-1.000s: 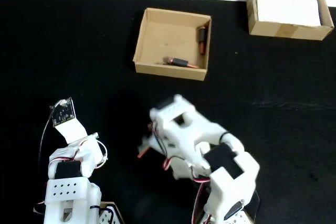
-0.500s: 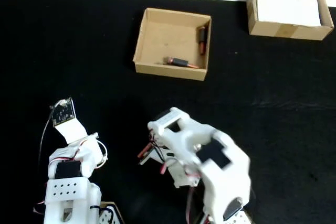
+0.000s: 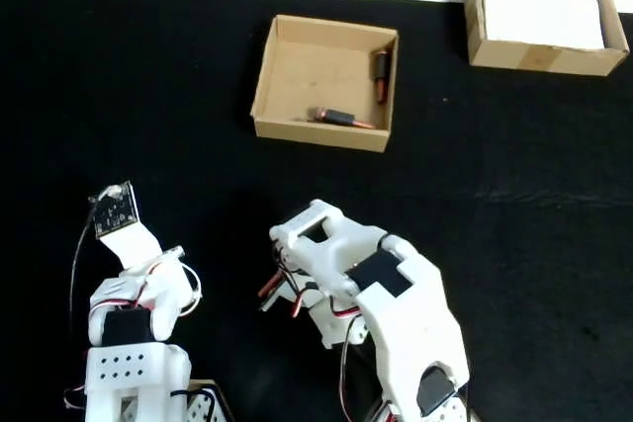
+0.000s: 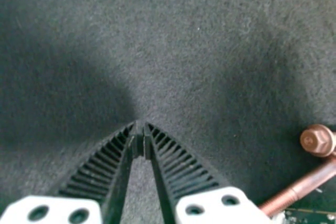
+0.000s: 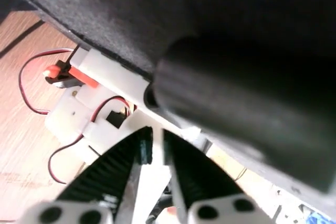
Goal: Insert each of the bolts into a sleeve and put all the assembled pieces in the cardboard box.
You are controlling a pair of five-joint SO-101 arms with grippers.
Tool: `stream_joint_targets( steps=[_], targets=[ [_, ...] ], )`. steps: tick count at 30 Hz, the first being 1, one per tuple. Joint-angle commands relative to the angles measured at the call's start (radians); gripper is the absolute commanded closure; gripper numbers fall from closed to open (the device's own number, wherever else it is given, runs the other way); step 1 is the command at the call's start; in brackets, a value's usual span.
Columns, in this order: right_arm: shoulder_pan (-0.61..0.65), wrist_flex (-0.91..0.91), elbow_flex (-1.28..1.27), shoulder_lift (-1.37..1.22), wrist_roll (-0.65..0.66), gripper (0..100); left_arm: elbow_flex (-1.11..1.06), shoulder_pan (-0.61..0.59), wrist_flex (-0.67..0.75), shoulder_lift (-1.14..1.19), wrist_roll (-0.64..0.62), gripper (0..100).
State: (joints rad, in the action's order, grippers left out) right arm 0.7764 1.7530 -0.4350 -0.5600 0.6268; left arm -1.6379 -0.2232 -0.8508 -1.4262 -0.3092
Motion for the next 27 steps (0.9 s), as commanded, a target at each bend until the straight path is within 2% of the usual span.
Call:
stream_joint_targets(
  steps=[1,9,20,24,27],
  targets=[
    [0.007,0.008,0.068,0.001,-0.060,99.1,0.012,-0.012,-0.006,-0.008,-0.002,97],
    [-0.022,0.013,0.127,0.110,-0.055,99.1,0.012,-0.012,-0.006,-0.008,-0.002,97],
    [0.076,0.015,-0.314,0.573,-0.051,91.9,0.015,-0.012,-0.012,-0.008,-0.002,97],
    [0.062,0.015,-0.344,0.588,-0.008,90.9,0.013,-0.012,-0.012,-0.010,-0.002,97],
    [0.076,0.015,-0.343,0.552,-0.006,83.3,0.012,-0.012,-0.012,-0.013,-0.002,97]
  ],
)
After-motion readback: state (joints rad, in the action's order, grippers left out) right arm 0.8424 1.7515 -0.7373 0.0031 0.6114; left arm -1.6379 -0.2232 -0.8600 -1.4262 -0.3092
